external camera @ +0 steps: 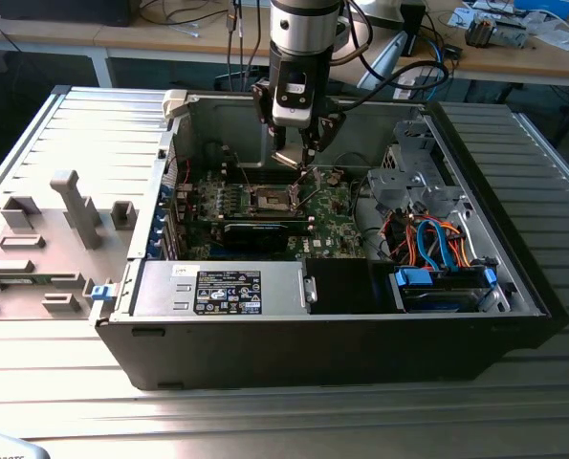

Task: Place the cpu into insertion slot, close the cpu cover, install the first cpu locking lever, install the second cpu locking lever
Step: 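Place the cpu into insertion slot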

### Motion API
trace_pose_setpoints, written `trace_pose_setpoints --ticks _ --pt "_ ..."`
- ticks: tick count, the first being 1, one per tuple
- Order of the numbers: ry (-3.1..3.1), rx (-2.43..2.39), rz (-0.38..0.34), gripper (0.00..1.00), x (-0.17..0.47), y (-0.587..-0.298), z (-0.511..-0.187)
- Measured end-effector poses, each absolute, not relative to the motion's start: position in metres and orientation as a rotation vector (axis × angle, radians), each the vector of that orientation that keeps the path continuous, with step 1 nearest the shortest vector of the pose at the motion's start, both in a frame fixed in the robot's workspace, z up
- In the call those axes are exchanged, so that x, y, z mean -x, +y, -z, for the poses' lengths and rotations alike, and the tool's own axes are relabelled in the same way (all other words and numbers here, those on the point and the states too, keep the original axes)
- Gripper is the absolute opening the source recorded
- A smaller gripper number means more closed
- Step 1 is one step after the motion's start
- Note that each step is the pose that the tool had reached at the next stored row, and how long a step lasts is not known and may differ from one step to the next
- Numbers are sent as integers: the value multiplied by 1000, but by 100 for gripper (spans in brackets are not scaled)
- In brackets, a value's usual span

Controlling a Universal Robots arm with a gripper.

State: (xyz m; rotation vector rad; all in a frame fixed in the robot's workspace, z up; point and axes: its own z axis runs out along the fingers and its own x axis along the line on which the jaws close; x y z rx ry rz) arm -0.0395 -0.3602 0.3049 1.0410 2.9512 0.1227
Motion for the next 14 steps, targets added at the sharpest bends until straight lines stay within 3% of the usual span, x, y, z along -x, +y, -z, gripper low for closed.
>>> trace_pose_setpoints --ticks 14 --pt "2944 -1059 -122 55 39 -360 -305"
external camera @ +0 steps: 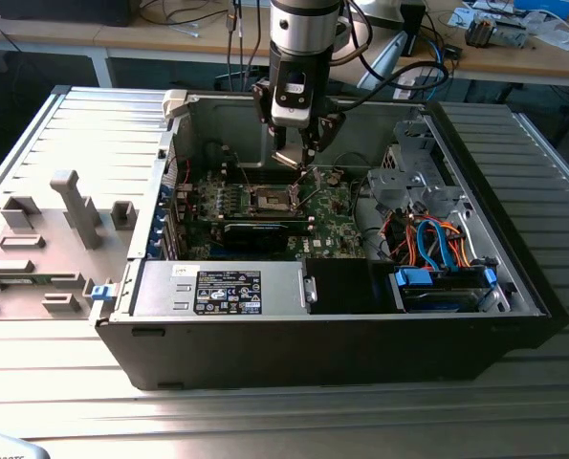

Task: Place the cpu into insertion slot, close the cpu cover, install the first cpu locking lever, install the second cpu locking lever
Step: 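Place the cpu into insertion slot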

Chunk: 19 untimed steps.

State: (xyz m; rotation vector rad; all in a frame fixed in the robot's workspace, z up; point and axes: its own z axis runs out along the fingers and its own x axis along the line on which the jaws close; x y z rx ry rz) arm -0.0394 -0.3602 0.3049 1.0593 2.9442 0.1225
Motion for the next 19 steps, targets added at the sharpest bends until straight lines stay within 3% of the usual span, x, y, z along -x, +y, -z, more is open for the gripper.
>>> trace_pose_setpoints --ticks 19 --pt "2934 -1085 -122 55 39 -360 -305"
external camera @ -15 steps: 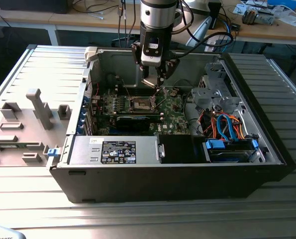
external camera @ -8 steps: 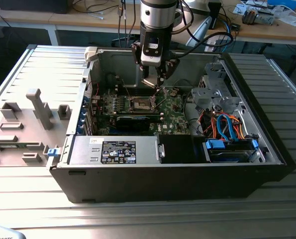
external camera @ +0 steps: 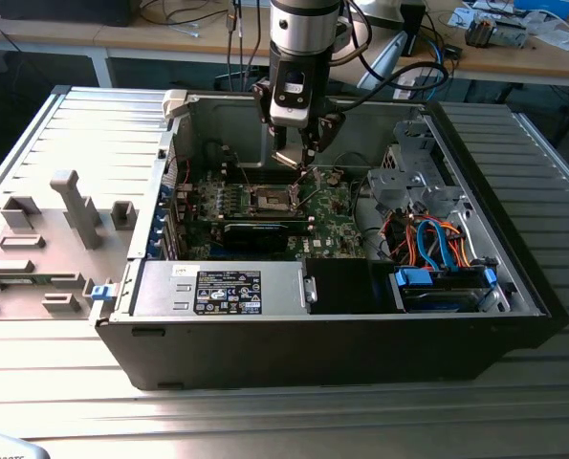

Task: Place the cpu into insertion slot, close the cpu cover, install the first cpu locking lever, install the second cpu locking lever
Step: 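Place the cpu into insertion slot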

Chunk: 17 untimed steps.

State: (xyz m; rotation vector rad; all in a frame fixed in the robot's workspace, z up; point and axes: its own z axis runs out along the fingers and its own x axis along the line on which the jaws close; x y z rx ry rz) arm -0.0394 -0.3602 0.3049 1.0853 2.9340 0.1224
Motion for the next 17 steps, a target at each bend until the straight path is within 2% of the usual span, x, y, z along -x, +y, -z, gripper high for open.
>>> trace_pose_setpoints --ticks 17 --pt "2923 -1111 -122 55 39 -360 -305"
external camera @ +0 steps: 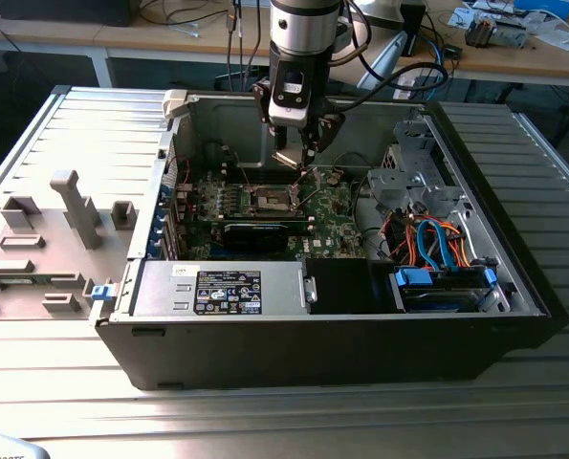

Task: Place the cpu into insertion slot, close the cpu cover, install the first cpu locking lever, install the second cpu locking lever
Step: 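Place the cpu into insertion slot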

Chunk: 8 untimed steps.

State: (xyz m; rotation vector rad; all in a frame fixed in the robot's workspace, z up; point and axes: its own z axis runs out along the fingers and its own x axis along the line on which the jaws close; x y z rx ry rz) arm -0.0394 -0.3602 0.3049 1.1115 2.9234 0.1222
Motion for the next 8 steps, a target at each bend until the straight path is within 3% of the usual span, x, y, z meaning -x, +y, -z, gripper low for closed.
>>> trace_pose_setpoints --ticks 8 --pt "2922 -1116 -122 55 39 -360 -305"
